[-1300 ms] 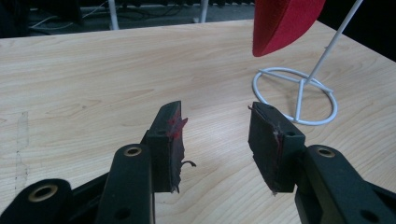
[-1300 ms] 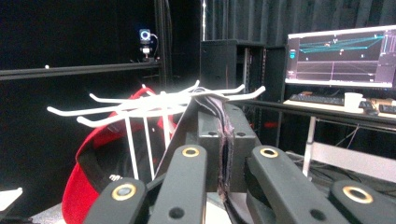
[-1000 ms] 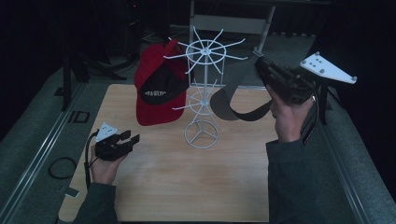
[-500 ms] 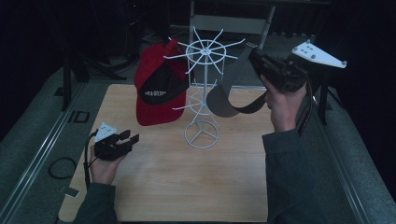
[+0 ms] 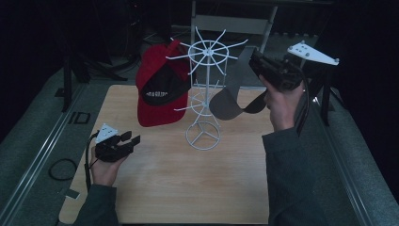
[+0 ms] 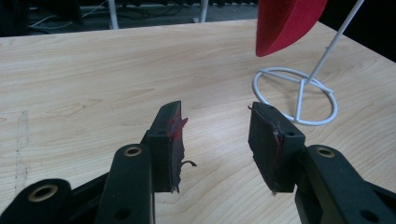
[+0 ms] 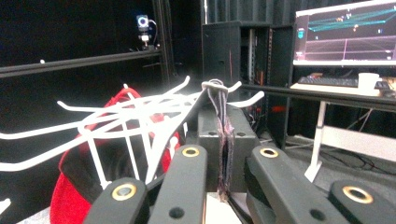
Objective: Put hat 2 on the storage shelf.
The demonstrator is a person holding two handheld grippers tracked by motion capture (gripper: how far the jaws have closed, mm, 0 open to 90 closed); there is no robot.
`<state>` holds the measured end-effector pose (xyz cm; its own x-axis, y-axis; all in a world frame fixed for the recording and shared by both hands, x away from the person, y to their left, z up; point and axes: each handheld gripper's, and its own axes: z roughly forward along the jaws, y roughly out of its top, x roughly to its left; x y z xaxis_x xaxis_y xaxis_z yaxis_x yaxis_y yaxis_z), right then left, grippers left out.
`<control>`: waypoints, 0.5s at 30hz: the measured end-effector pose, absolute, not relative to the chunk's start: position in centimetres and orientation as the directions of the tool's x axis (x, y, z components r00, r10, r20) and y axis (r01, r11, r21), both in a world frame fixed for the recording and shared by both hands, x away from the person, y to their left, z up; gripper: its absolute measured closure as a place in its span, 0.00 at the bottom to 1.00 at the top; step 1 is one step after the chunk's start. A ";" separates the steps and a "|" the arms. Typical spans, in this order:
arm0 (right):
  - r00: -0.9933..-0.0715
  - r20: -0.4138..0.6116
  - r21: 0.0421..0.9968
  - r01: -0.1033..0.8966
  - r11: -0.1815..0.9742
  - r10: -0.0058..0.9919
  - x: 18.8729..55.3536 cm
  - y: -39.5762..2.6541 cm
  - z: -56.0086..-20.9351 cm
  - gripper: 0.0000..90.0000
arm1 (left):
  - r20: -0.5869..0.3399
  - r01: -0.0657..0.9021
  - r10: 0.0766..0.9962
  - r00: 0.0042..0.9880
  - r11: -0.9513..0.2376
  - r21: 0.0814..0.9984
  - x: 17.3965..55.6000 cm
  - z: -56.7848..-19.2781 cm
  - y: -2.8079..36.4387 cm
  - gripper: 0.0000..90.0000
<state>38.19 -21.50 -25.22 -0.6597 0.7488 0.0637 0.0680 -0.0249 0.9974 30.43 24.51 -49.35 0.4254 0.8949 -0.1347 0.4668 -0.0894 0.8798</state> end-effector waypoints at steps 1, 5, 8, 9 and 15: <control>-0.659 0.069 0.997 0.076 -0.025 0.749 38.3 -21.5 -25.3 0.98 | -0.135 0.467 0.895 0.425 -0.089 0.880 30.4 -49.4 24.5 0.62; -0.659 0.080 0.995 0.099 -0.019 0.748 38.7 -21.2 -26.0 0.97 | -0.135 0.467 0.894 0.426 -0.090 0.880 30.5 -49.4 24.5 0.62; -0.661 0.085 0.993 0.119 -0.008 0.746 39.0 -21.1 -26.5 0.98 | -0.135 0.467 0.894 0.426 -0.090 0.880 30.5 -49.4 24.5 0.62; -0.662 0.088 0.992 0.125 -0.006 0.744 39.1 -21.1 -26.7 0.97 | -0.136 0.467 0.895 0.426 -0.089 0.880 30.5 -49.4 24.5 0.62; -0.667 0.105 0.989 0.148 -0.006 0.737 39.3 -21.2 -27.7 0.91 | -0.137 0.468 0.895 0.425 -0.088 0.879 30.5 -49.4 24.5 0.62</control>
